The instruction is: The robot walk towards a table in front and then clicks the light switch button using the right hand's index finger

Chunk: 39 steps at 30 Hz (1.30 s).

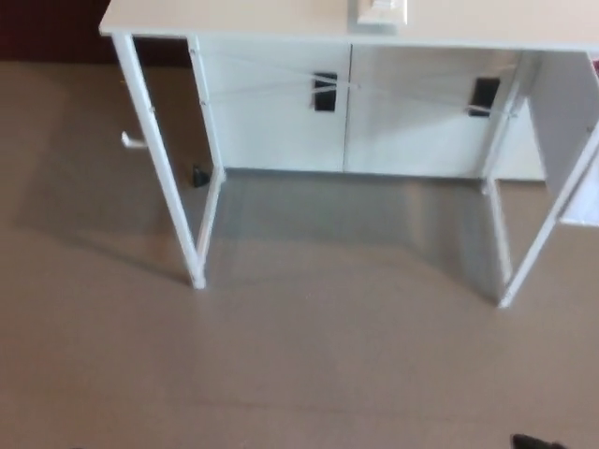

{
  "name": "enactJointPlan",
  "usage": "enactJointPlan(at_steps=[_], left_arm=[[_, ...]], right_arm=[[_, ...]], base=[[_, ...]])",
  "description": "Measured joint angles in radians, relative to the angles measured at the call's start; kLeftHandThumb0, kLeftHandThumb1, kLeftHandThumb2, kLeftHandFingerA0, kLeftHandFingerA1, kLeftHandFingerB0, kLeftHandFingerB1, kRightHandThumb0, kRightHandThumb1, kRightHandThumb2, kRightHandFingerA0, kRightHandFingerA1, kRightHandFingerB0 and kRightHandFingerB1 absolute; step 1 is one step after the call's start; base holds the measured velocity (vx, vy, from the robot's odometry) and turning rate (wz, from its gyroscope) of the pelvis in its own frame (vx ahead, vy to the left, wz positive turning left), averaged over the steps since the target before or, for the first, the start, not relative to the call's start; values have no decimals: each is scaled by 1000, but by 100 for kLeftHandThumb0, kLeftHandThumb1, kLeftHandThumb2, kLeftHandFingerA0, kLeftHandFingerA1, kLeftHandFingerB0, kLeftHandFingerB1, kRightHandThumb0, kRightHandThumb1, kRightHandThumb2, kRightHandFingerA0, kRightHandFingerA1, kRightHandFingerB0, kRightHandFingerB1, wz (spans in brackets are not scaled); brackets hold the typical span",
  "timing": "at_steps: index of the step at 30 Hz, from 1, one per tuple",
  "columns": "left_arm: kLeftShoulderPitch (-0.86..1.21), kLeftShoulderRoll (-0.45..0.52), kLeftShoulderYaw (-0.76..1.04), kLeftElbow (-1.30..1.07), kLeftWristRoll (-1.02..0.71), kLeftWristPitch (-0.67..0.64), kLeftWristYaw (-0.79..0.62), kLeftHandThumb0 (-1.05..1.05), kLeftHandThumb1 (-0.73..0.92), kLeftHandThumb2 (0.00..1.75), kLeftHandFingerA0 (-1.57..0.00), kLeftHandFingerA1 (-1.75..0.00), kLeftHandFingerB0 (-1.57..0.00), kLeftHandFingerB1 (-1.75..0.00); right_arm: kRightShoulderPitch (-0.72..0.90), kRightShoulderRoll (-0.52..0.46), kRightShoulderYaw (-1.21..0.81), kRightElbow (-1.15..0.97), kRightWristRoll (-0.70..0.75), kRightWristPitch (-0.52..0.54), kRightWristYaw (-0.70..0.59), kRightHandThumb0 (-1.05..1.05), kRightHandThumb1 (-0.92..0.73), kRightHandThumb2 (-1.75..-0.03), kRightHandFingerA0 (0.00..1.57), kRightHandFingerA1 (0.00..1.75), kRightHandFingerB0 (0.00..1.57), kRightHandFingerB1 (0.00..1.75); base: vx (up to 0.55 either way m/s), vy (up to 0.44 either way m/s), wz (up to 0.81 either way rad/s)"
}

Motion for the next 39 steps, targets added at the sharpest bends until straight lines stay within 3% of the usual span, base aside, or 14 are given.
enactJointPlan(at_steps=[2,7,15,16,20,21,24,30,31,33,34,35,38,39], left_arm=[[-2,-1,-3,3,0,-1,1,-14,66,59,-54,-47,-35,-38],[3,-2,-5,5,1,-1,8,-11,49,91,-46,-62,-22,-51],[5,2,-5,9,1,-3,16,-12,67,59,-53,-47,-36,-38],[4,3,-5,9,1,-3,17,-14,66,59,-54,-47,-36,-39],[2,5,-8,9,2,-7,23,-12,66,59,-55,-47,-36,-38],[2,5,-8,9,2,-7,24,-12,67,59,-55,-48,-36,-38],[5,5,-9,9,2,-8,26,-12,66,59,-55,-48,-37,-39],[-1,-3,-12,21,2,-11,28,-13,67,59,-54,-48,-36,-39],[-2,-3,-13,22,2,-12,29,-12,66,59,-53,-47,-36,-38],[2,-6,-15,27,2,-13,29,-12,67,59,-54,-47,-36,-38],[5,-6,-15,28,2,-13,29,-13,66,59,-54,-47,-37,-39],[5,-6,-16,29,2,-13,29,-18,61,62,-52,-49,-36,-41],[4,-6,-19,31,2,-17,29,-17,61,61,-52,-49,-36,-41],[4,-7,-19,30,2,-17,30,-17,61,61,-52,-49,-36,-41]], right_arm=[[-2,-6,-1,0,-1,0,-2,2,-92,-71,24,43,10,33],[2,-8,3,2,-5,-1,-2,1,-92,-70,23,42,10,33],[-3,-6,12,4,-11,-7,-1,2,-92,-71,24,43,10,34],[-3,-6,13,4,-12,-8,-1,1,-81,-121,15,54,12,53],[3,-6,17,5,-18,-8,-1,2,-92,-70,25,43,11,34],[3,-7,17,6,-20,-8,-1,1,-82,-121,15,54,12,53],[8,-7,17,6,-23,-10,-1,1,-82,-121,15,54,12,53],[9,-13,14,1,-32,-15,-2,2,-92,-70,25,44,11,34],[7,-15,14,0,-34,-16,-3,1,-81,-120,15,54,12,53],[5,-14,13,1,-33,-18,-4,1,-81,-120,15,54,12,53],[5,-13,12,2,-33,-18,-4,1,-92,-70,25,44,12,34],[5,-13,13,3,-33,-19,-4,1,-81,-120,15,54,12,53],[7,-14,13,6,-34,-20,-5,1,-81,-120,15,54,12,53],[8,-14,13,6,-35,-20,-5,3,-92,-70,25,43,11,34]], base=[[339,-180,2],[268,-44,-6],[392,127,-15],[467,132,-6],[317,32,5],[316,-52,15],[284,-116,35],[388,-174,54],[346,-157,27],[201,-144,3],[176,-115,-10],[160,-81,-10],[135,-3,-12],[93,47,-13]])
